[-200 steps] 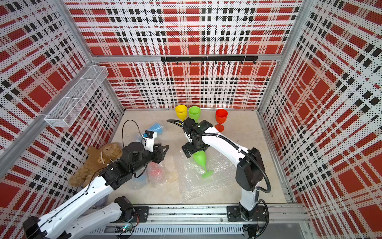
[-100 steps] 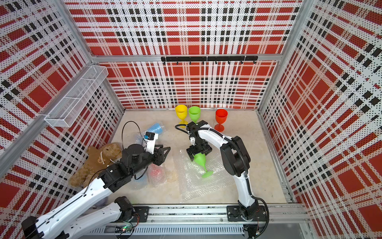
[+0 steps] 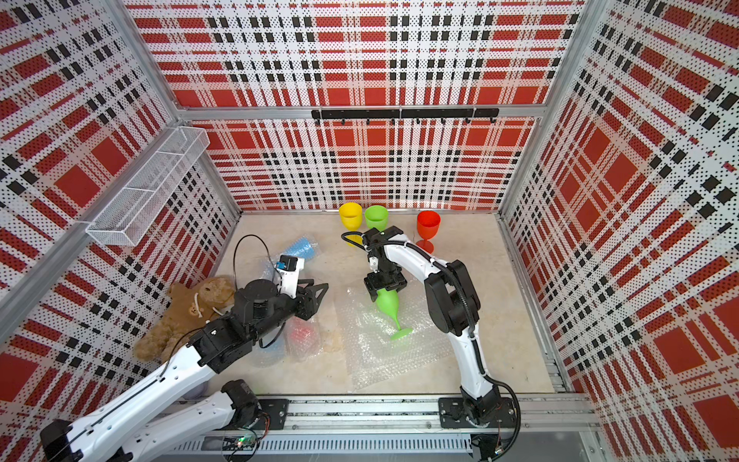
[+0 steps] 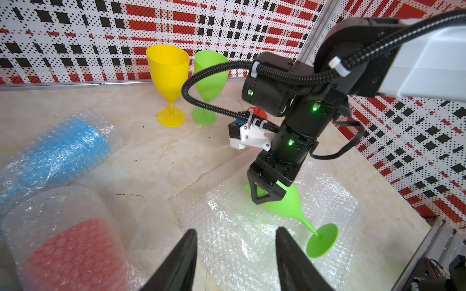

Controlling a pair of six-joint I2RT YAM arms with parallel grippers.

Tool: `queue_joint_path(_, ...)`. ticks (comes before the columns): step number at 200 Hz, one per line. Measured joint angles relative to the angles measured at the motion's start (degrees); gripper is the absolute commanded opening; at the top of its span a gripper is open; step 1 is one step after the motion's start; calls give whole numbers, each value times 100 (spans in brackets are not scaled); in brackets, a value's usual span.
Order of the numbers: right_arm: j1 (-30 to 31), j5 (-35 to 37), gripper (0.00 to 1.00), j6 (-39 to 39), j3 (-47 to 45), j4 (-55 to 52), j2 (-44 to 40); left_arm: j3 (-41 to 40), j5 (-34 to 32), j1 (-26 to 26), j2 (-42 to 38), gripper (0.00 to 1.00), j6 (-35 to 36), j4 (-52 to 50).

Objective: Unpack wine glasses from bubble wrap
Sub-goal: Pick up the wine glass from the bubble wrap.

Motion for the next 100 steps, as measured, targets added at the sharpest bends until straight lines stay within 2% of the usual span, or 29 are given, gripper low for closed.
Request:
queue_joint_path(29, 0, 133, 77, 98, 94, 243, -597, -2, -44, 2, 26, 53, 0, 0)
queue_joint_path(57, 0, 256, 68, 195, -81, 1233, -1550, -2, -81, 39, 92, 52, 0, 0)
queue_joint_path(76, 0, 494, 66, 254, -772, 2406, -2332, -7, -96, 79, 114, 52, 0, 2)
queue_joint_path(100, 0, 872, 66, 168, -2210, 4398, -3215, -68, -96, 122, 111, 52, 0, 42)
